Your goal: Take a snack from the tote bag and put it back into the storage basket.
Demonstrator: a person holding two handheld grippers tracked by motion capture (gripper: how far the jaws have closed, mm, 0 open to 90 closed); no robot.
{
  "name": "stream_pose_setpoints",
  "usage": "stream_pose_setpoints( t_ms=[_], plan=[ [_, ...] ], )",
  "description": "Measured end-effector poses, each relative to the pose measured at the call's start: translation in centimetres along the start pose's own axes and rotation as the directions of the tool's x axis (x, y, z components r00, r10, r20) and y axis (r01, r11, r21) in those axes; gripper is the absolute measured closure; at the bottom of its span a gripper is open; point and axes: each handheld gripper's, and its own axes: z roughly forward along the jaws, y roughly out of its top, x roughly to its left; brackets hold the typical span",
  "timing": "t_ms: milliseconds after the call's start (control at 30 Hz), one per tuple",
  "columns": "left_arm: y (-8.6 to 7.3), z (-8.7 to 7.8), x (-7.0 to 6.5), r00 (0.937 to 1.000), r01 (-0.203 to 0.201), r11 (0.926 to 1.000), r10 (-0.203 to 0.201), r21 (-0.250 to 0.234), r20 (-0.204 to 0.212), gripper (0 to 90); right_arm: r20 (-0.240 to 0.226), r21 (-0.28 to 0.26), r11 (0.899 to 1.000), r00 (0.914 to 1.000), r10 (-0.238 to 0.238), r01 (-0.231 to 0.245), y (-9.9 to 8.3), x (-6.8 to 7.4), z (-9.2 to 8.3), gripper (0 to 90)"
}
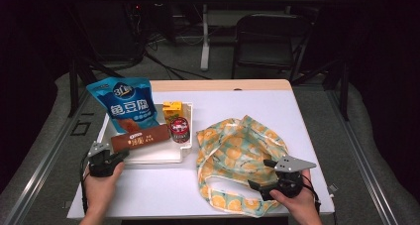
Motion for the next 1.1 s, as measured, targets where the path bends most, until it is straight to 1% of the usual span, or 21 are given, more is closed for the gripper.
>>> stream_pose_setpoints(
  t_ms=[33, 67, 100, 133, 200, 233, 333, 400, 467, 567, 600, 633, 700, 733, 800, 867, 900, 933, 967, 1033, 1100],
  plan=[
    [0.0, 0.0, 0.0, 1.0000, 0.008, 0.9999, -0.008, 0.010, 0.000, 89.2, 0.001, 0.002, 1.000, 1.0000, 0.001, -0.001, 0.0, -0.1, 0.0, 9.9],
    [-0.1, 0.0, 0.0, 0.9997, 0.019, 0.9998, -0.019, 0.002, 0.012, 88.8, 0.000, 0.001, 1.000, 1.0000, 0.004, -0.004, -0.1, -0.1, 0.0, 10.1],
    [-0.1, -0.1, -0.1, 0.9994, 0.021, 0.9997, -0.020, -0.012, 0.029, 88.4, 0.000, 0.003, 1.000, 1.0000, 0.004, -0.004, -0.1, -0.2, 0.0, 10.2],
    [-0.1, -0.3, -0.4, 0.9991, 0.009, 0.9998, -0.008, -0.018, 0.041, 87.9, 0.002, 0.003, 1.000, 1.0000, 0.006, -0.006, -0.1, -0.2, 0.0, 10.3],
    [0.4, -0.4, -1.0, 0.9986, -0.021, 0.9993, 0.022, -0.033, 0.049, 87.6, 0.000, -0.001, 1.000, 1.0000, 0.006, -0.006, -0.1, -0.1, 0.0, 10.3],
    [0.6, -0.4, -1.2, 0.9986, -0.023, 0.9992, 0.024, -0.033, 0.047, 87.6, 0.001, 0.000, 1.000, 1.0000, 0.006, -0.006, -0.1, -0.1, 0.0, 10.3],
    [1.3, 0.1, -1.3, 0.9996, -0.003, 0.9982, 0.004, -0.060, 0.029, 88.5, 0.003, 0.004, 1.000, 1.0000, 0.004, -0.004, -0.1, -0.1, 0.1, 10.3],
    [1.6, 0.5, -1.3, 0.9999, 0.004, 0.9978, -0.003, -0.067, 0.016, 89.0, 0.004, -0.001, 1.000, 1.0000, 0.007, -0.007, -0.1, 0.0, 0.1, 10.3],
    [1.7, 0.9, -1.3, 0.9998, 0.010, 0.9985, -0.009, -0.053, 0.020, 89.3, 0.003, -0.003, 1.000, 1.0000, 0.007, -0.007, -0.1, 0.0, 0.0, 10.3],
    [1.7, 0.9, -1.3, 0.9994, 0.025, 0.9987, -0.023, -0.046, 0.025, 89.8, 0.004, 0.000, 1.000, 1.0000, 0.009, -0.009, -0.2, -0.2, 0.0, 10.5],
    [1.7, 0.9, -1.3, 0.9990, 0.030, 0.9987, -0.028, -0.041, 0.034, 89.9, 0.004, 0.001, 1.000, 1.0000, 0.009, -0.009, -0.3, -0.2, 0.0, 10.6],
    [1.5, 0.9, -1.3, 0.9988, 0.035, 0.9990, -0.034, -0.027, 0.037, 89.9, 0.004, 0.004, 1.000, 0.9999, 0.009, -0.009, -0.3, -0.3, 0.0, 10.6],
    [0.9, 1.2, -1.5, 0.9989, 0.030, 0.9995, -0.030, 0.006, 0.037, 89.9, 0.001, 0.000, 1.000, 0.9999, 0.010, -0.010, -0.3, -0.2, 0.0, 10.6],
    [0.6, 1.4, -1.5, 0.9987, 0.030, 0.9995, -0.030, 0.014, 0.041, 90.0, 0.001, 0.001, 1.000, 1.0000, 0.007, -0.007, -0.2, -0.2, 0.0, 10.7],
    [0.3, 1.6, -1.5, 0.9986, 0.034, 0.9994, -0.034, 0.010, 0.040, 89.9, 0.001, -0.001, 1.000, 1.0000, 0.006, -0.006, -0.2, -0.1, 0.1, 10.7],
    [0.3, 1.7, -1.6, 0.9983, 0.043, 0.9990, -0.043, 0.010, 0.039, 89.9, 0.001, 0.004, 1.000, 1.0000, 0.004, -0.004, -0.2, -0.1, 0.0, 10.7],
    [0.4, 1.6, -1.6, 0.9984, 0.041, 0.9990, -0.041, 0.019, 0.038, 89.9, 0.001, 0.005, 1.000, 1.0000, 0.004, -0.004, -0.1, -0.1, 0.1, 10.8],
    [0.4, 1.5, -1.7, 0.9981, 0.043, 0.9990, -0.043, 0.015, 0.045, 89.8, 0.004, 0.002, 1.000, 1.0000, 0.007, -0.007, -0.2, 0.0, 0.1, 10.8],
    [0.5, 1.3, -1.9, 0.9978, 0.040, 0.9992, -0.040, 0.008, 0.052, 89.7, 0.004, 0.001, 1.000, 1.0000, 0.007, -0.007, -0.2, 0.0, 0.1, 10.7],
    [0.7, 1.0, -2.3, 0.9981, 0.024, 0.9994, -0.023, -0.023, 0.057, 89.4, 0.003, 0.000, 1.000, 1.0000, 0.006, -0.006, -0.2, 0.0, 0.1, 10.8],
    [1.1, 1.0, -2.5, 0.9974, 0.021, 0.9995, -0.019, -0.023, 0.069, 89.5, 0.004, 0.003, 1.000, 1.0000, 0.008, -0.008, -0.2, -0.1, 0.1, 10.8]
  ],
)
